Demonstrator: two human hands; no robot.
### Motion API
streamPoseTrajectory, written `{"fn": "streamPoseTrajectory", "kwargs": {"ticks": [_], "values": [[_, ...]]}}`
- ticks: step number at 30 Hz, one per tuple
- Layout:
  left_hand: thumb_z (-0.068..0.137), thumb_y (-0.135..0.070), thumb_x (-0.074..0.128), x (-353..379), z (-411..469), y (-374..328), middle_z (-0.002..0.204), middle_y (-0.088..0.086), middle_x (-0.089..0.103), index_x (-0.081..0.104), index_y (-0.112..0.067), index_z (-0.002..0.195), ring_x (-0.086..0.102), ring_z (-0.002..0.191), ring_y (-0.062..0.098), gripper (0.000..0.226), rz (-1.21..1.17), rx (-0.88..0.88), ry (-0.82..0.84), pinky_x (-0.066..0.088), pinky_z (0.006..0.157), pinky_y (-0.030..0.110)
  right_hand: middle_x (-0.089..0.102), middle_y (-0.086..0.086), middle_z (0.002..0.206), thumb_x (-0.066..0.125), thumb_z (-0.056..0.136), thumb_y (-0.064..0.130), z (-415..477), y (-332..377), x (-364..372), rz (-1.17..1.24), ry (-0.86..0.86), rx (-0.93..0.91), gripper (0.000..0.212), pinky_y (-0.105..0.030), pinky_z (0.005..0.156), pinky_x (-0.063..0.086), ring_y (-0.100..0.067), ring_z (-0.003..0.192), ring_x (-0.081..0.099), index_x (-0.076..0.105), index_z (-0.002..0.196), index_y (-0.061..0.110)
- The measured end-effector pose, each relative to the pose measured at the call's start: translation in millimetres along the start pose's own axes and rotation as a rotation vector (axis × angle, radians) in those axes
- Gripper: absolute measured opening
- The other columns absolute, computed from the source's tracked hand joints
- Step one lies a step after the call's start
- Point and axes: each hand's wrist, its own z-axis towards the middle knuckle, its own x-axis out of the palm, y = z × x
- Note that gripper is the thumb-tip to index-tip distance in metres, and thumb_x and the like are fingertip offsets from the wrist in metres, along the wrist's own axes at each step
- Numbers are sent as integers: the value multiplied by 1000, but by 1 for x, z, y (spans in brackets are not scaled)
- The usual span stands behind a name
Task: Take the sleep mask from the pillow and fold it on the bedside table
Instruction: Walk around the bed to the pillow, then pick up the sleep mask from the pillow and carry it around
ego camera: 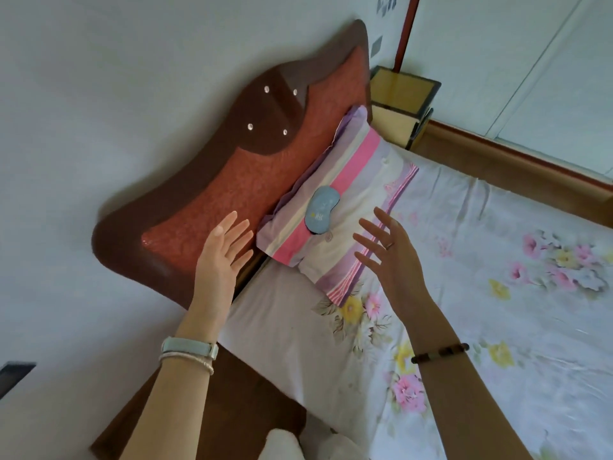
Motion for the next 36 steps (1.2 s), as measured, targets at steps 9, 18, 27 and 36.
{"fn": "streamPoseTrajectory", "kwargs": {"ticks": [9,18,27,36], "values": [[99,-37,46,38,137,60,123,-5,68,60,-32,125,66,112,8,30,63,-180,92,52,95,33,66,-4,131,41,104,38,115,-29,-8,70,-121,99,32,-46,103,50,-27,120,64,59,129,30],[99,-24,49,57,285,178,117,-7,66,60,-26,119,62,114,12,22,148,-297,113,48,101,35,70,-1,124,52,97,42,270,-119,-15,39,-220,178,25,-43,99,53,-22,111,69,66,117,33],[90,-10,52,58,379,287,88,11,50,59,-22,94,46,83,25,15,243,-188,121,46,78,32,65,1,127,54,95,44,391,-210,-25,4,-193,179,37,-40,95,53,-23,113,65,60,128,28],[91,-2,55,56,402,320,115,16,65,58,-6,121,64,110,30,30,466,-193,96,50,100,47,60,10,54,55,83,20,439,-233,-16,71,-116,141,16,-22,51,47,-4,44,56,66,73,24]]}}
